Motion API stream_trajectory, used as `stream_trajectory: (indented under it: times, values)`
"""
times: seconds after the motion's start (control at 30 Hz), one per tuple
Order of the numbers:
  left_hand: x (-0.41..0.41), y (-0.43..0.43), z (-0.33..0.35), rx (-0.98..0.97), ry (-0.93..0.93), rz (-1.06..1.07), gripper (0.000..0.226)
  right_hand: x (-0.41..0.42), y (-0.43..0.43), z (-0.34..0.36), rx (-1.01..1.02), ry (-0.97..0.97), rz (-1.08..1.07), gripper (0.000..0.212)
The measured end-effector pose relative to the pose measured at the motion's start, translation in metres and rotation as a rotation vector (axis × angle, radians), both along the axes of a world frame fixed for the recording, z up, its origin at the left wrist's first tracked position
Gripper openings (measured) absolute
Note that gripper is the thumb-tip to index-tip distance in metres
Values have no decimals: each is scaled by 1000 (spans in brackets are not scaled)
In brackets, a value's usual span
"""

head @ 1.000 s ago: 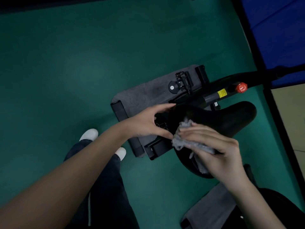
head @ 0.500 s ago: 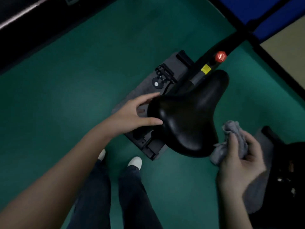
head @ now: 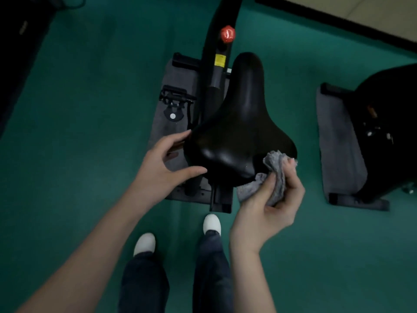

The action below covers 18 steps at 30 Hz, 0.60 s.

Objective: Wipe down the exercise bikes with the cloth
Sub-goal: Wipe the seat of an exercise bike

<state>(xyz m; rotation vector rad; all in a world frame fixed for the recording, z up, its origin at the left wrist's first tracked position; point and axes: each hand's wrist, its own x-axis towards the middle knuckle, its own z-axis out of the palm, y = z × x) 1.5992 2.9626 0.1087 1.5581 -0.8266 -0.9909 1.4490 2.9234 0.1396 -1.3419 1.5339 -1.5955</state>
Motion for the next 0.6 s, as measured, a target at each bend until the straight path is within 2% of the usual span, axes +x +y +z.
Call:
stream_trajectory:
  times: [0.17,0.3,0.47,0.6]
  values:
    - [7,-1,-3,-2,-5,-20,75,35,12,-4,-43,-47,-196,23]
    - [8,0,-3,22,-38,-43,79,51,22,2,-57,-76,-273,22]
    - [10,-3,-4,39,-10,-36,78,6,-11,8,-27,-114,-459,14]
    - [9,-3,-2,48,-16,-34,78,-21,-53,-5,94,-211,-414,12]
